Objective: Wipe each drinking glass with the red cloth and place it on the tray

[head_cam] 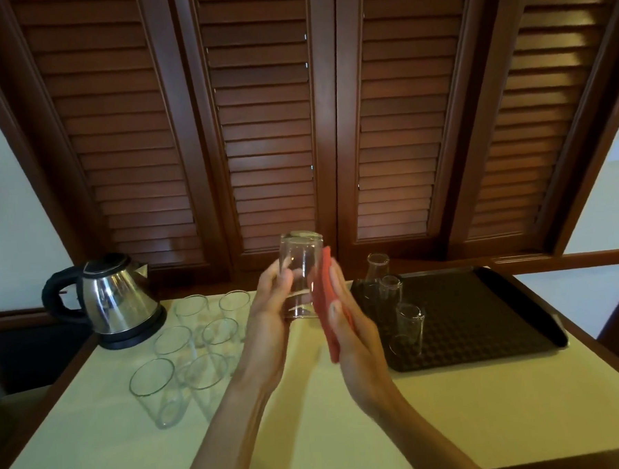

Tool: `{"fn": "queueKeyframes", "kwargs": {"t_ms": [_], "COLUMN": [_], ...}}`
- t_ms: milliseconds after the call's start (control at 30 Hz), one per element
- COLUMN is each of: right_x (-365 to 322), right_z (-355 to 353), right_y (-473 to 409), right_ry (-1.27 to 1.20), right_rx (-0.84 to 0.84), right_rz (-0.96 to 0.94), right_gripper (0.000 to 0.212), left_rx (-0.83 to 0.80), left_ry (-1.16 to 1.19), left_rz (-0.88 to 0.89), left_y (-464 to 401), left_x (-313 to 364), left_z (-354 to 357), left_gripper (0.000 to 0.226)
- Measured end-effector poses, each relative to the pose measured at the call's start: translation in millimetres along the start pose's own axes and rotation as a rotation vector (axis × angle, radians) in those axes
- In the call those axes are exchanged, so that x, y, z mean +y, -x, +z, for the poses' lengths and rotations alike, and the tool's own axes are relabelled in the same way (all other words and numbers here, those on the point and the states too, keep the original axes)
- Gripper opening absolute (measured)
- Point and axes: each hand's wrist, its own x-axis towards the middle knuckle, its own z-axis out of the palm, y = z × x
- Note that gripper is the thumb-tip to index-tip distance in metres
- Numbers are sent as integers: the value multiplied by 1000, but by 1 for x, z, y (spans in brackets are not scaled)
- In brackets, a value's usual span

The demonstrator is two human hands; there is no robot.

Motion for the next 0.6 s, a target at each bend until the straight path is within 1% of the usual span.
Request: {"fn": "queueKeyframes", "kwargs": {"t_ms": [33,67,100,133,233,300,333,400,467,500,600], "right_x": [-5,-12,-19,-23,-9,-3,-2,-10,-20,-20,-5], "right_z": [-3,-6,-7,-4,6,7,4,-5,-8,-4,8], "right_y": [-11,-24,-33,-36,-5,14,11,-10,-25,-22,10], "right_ry": [11,30,53,56,127,100,55,-3,13,42,81], "right_rx": [32,56,68,57,-17,-38,-18,39,56,38,-19], "right_rz": [18,25,16,-10,-111,-127,-92,-11,-32,-58,-84], "right_gripper": [63,61,58,55,55,55,56,55,53,53,56], "left_rx": [1,3,1,12,54,34,9,-2,15,27,46], "left_ry": [-49,-84,-91,-76,39,40,17,-2,56,78,32], "left_rz": [-3,-11,-21,-25,17,41,28,-52,-135,-141,-45], "left_y": [2,5,7,7,1,0,1,10,13,11,1], "left_x": [-4,-6,-6,-6,0,1,-2,-11,-13,-12,-4], "left_z": [3,7,11,14,7,-1,-2,4,10,10,4], "left_gripper": [47,54,62,63,49,48,48,50,56,58,67]}}
